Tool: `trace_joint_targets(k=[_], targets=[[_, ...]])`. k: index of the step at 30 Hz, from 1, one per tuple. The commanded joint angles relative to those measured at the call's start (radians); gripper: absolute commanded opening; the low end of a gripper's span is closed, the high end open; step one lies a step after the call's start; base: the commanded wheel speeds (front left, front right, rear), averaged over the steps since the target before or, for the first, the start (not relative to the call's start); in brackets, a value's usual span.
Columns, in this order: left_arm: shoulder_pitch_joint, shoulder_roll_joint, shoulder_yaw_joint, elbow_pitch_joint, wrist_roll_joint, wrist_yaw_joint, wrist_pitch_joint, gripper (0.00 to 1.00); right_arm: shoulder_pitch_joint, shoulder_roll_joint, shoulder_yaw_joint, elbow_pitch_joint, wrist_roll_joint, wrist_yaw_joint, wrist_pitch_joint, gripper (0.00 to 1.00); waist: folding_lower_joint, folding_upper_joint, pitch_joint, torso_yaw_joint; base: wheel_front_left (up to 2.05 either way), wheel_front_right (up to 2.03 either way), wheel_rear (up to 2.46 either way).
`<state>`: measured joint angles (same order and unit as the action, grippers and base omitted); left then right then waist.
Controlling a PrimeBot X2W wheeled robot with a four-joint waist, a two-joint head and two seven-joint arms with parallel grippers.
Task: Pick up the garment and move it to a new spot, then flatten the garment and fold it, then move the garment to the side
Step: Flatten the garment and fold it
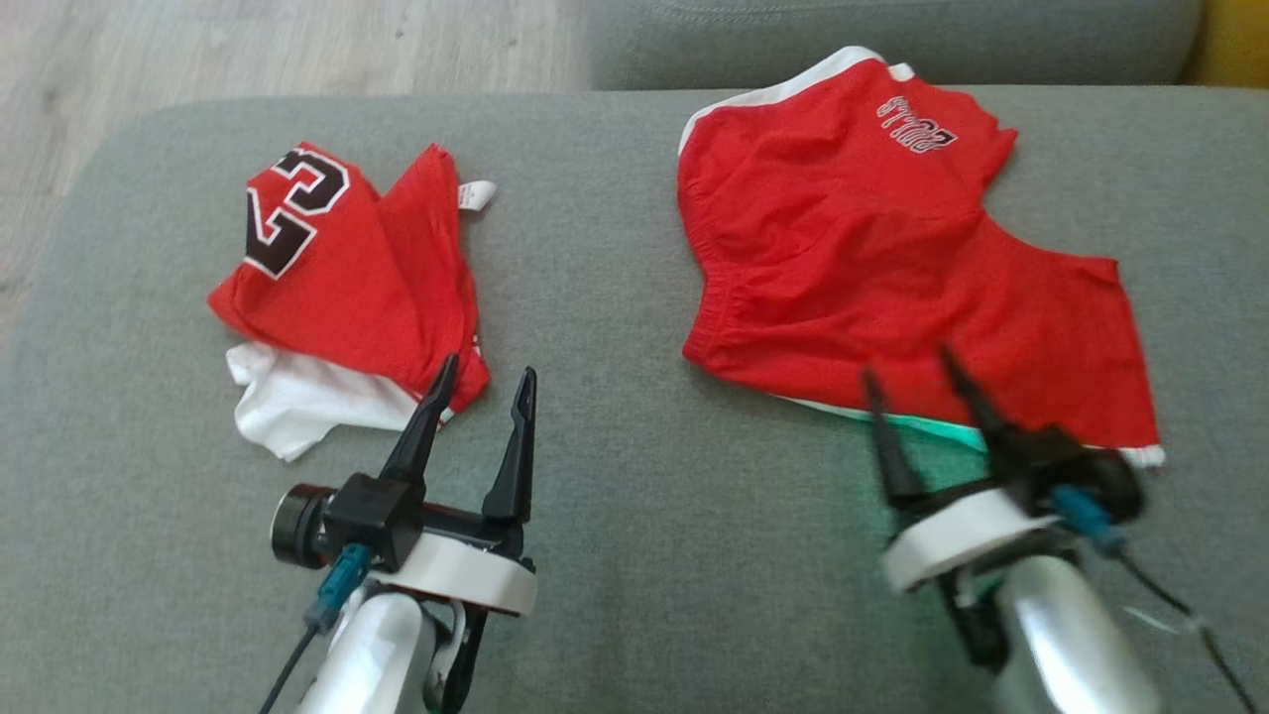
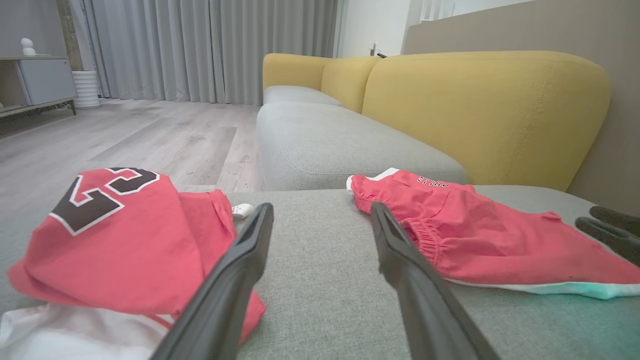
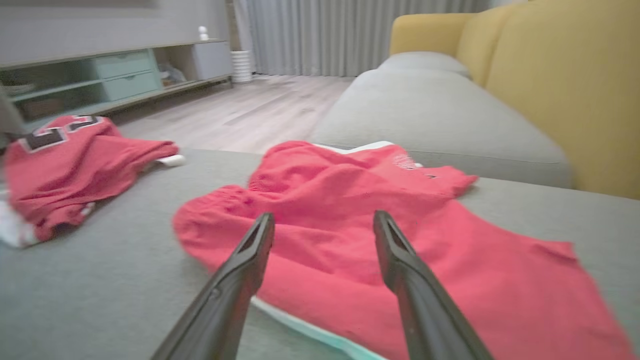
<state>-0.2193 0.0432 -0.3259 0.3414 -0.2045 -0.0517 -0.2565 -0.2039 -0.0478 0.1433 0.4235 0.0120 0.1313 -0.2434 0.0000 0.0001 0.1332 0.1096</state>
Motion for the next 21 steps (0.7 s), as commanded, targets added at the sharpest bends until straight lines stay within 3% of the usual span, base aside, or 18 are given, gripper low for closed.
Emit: trace_joint_targets(k=[1, 8, 19, 20, 21], targets=[[-0.037, 0.007, 0.025, -0.033, -0.003, 0.003, -0.005, 1.00, -0.044, -0.002, 0.045, -0.030, 0.012, -0.001, -0.006, 1.00, 0.0000, -0.0001, 0.010, 0.008, 0.00, 0.00, 0.00], [-0.060, 0.007, 0.006, -0.033, -0.013, 0.000, -0.005, 1.00, -0.158, -0.002, 0.244, 0.082, 0.021, -0.001, 0.068, 1.00, 0.0000, -0.0001, 0.056, 0.052, 0.00, 0.00, 0.00], [-0.093, 0.007, -0.021, -0.031, -0.030, 0.010, -0.005, 1.00, -0.322, -0.002, 0.302, 0.354, 0.040, -0.001, 0.027, 1.00, 0.0000, -0.0001, 0.102, 0.109, 0.00, 0.00, 0.00], [-0.094, 0.007, -0.021, -0.031, -0.030, 0.011, -0.005, 1.00, -0.330, -0.002, 0.305, 0.367, 0.056, -0.001, 0.022, 0.60, 0.0000, -0.0001, 0.103, 0.109, 0.00, 0.00, 0.00], [-0.093, 0.007, -0.021, -0.031, -0.030, 0.011, -0.005, 1.00, -0.338, -0.002, 0.309, 0.379, 0.068, -0.001, 0.017, 0.01, 0.0000, -0.0001, 0.103, 0.109, 0.00, 0.00, 0.00]])
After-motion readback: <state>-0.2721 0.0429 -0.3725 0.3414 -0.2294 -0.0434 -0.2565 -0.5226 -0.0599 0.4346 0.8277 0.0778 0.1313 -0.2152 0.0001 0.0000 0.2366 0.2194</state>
